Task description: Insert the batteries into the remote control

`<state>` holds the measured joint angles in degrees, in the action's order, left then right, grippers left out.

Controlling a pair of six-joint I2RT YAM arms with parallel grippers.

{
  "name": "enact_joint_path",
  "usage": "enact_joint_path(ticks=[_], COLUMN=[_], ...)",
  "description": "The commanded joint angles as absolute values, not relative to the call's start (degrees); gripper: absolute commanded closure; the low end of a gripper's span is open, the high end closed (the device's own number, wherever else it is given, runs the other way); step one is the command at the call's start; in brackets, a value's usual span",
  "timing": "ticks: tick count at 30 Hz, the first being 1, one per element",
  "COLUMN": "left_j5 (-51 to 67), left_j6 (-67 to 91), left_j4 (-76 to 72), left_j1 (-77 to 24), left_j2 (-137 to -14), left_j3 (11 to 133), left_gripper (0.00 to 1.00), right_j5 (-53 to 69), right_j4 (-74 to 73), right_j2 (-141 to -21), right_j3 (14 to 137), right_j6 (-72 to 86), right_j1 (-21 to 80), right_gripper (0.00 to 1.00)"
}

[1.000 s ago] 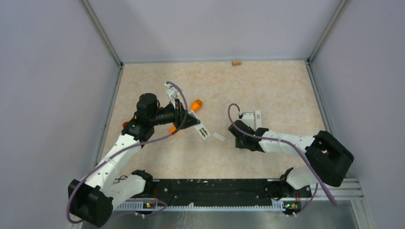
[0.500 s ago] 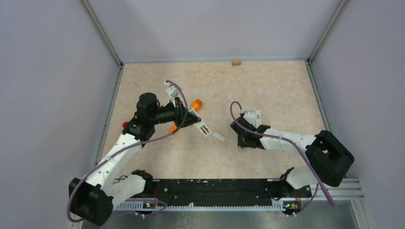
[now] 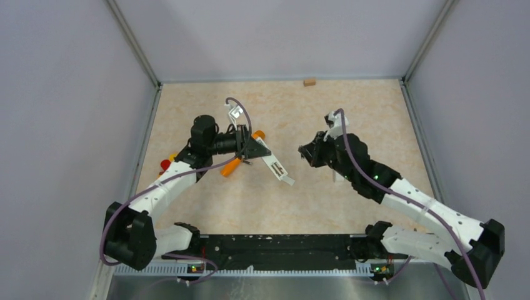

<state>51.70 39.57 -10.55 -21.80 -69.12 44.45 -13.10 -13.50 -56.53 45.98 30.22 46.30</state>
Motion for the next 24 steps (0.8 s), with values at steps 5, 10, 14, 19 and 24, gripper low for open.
enact_joint_path(ticks=[5, 10, 14, 19, 24], left_j5=[60.0, 60.4, 59.4, 60.2, 60.2], left_j6=[46.0, 50.5, 54.8, 58.1, 58.8], left_j4=[-17.4, -21.8, -25.0, -29.0, -29.0], left_j1=[-21.9, -21.9, -21.9, -21.9, -21.9], left_j2=[-71.4, -71.3, -71.2, -71.2, -70.9], left_j3=[49.9, 49.5, 49.1, 49.0, 49.3], left_gripper=[1.0, 1.0, 1.0, 1.0, 1.0], right_j5=[5.5, 3.8, 0.3, -3.2, -3.5], right_j4=[5.0, 3.4, 2.2, 0.5, 0.7], right_j2=[-51.9, -54.2, -55.0, -54.9, -53.4], right_j3=[51.0, 53.9, 54.6, 53.9, 52.3], right_j6=[20.1, 15.7, 11.7, 10.0, 8.2], right_j1=[47.6, 52.9, 58.1, 59.7, 59.6], right_gripper=[1.0, 1.0, 1.0, 1.0, 1.0])
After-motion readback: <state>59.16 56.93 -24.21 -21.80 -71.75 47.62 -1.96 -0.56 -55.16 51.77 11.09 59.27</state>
